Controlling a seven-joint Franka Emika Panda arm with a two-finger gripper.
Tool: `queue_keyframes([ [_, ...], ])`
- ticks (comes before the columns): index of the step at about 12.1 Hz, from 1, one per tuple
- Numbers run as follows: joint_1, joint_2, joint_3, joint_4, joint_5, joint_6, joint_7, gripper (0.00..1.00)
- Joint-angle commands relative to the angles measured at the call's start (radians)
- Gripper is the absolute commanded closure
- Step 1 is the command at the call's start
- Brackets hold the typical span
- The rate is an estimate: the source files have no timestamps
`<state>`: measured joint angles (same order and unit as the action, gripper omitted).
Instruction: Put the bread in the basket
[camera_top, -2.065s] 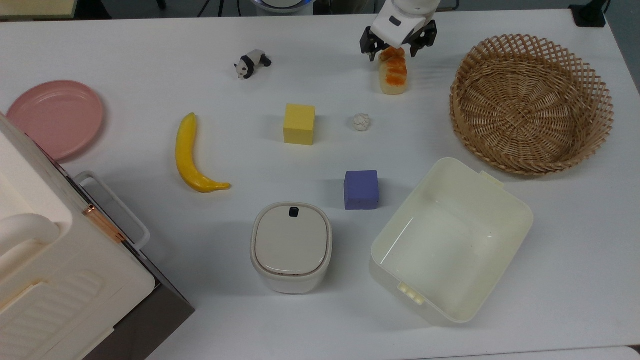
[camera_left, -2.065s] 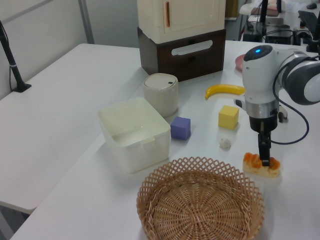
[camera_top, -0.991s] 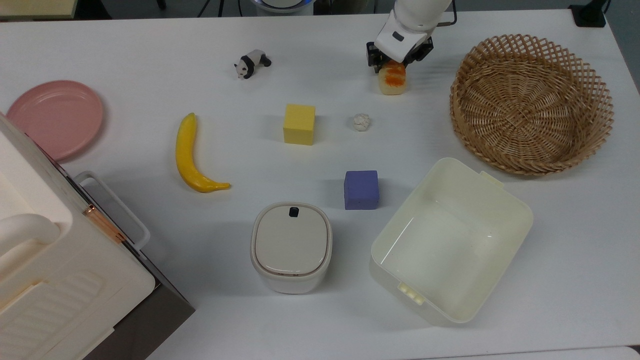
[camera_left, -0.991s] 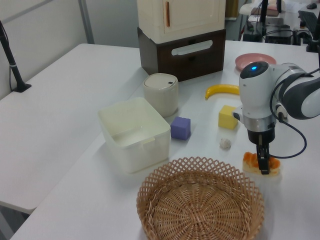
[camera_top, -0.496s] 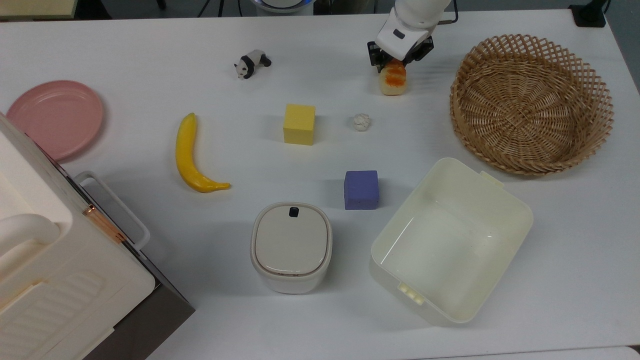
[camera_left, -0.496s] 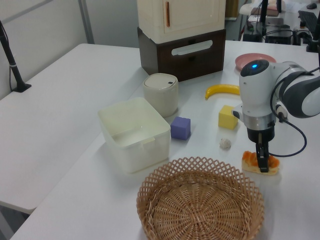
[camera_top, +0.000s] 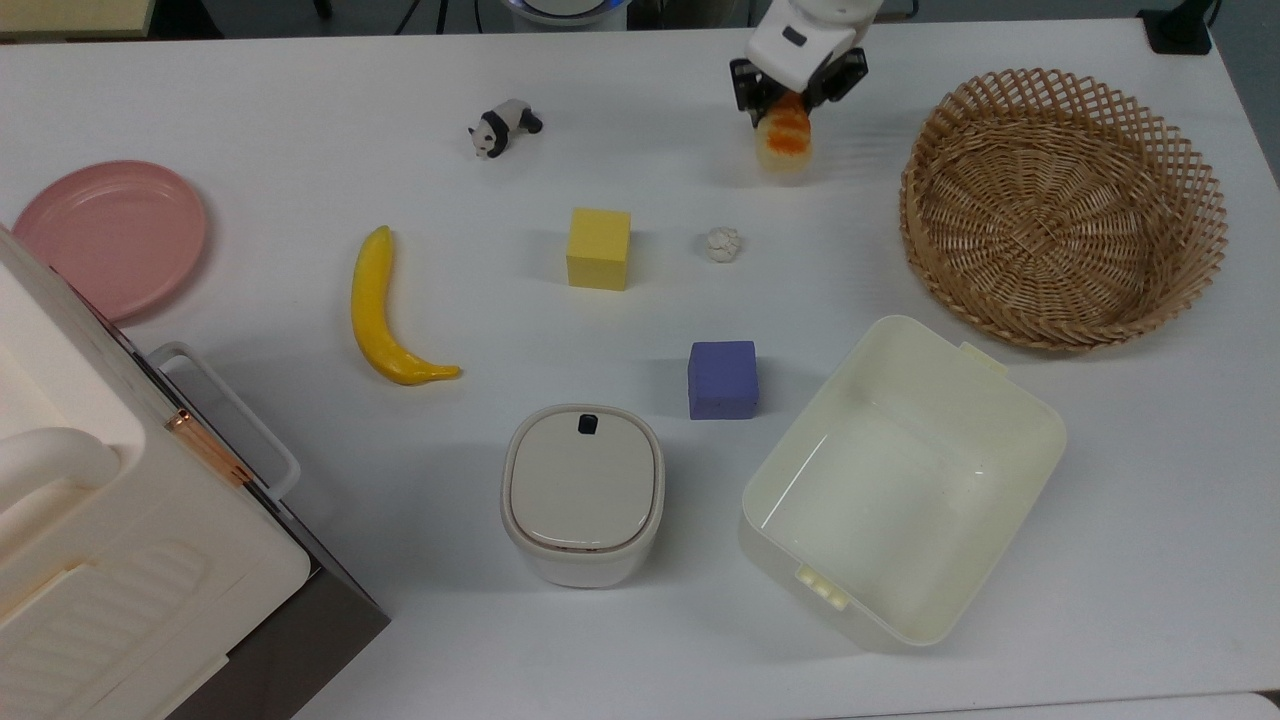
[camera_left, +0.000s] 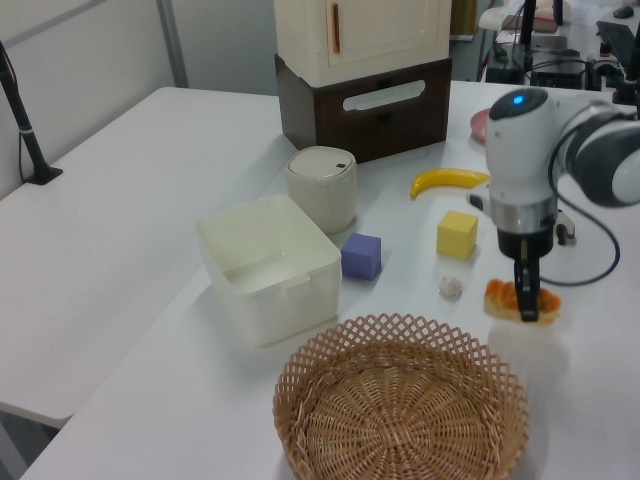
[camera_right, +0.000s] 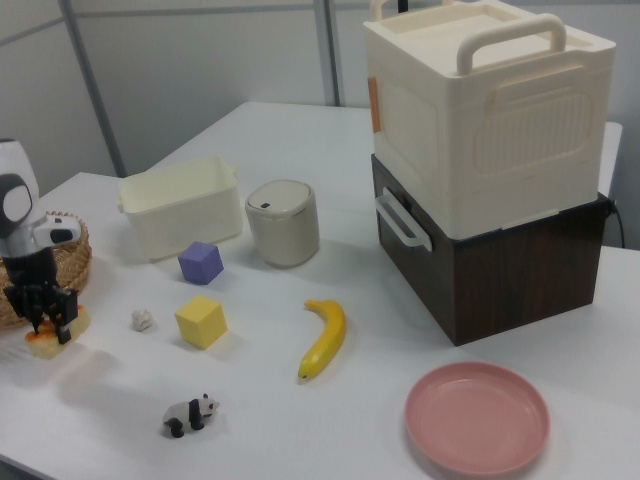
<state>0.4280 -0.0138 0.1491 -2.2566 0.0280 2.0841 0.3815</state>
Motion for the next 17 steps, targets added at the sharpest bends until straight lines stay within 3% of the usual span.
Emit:
queue_keyframes([
  [1,-0.020,-0.090,-0.006,0.011,-0.013,-0.102,-0.042,0.49],
  [6,-0.109,-0.101,-0.011,0.182,-0.007,-0.297,-0.116,0.49],
  [12,-0.248,-0.074,-0.006,0.348,-0.006,-0.366,-0.222,0.49],
  [17,-0.367,-0.051,0.001,0.423,-0.016,-0.372,-0.372,0.48],
])
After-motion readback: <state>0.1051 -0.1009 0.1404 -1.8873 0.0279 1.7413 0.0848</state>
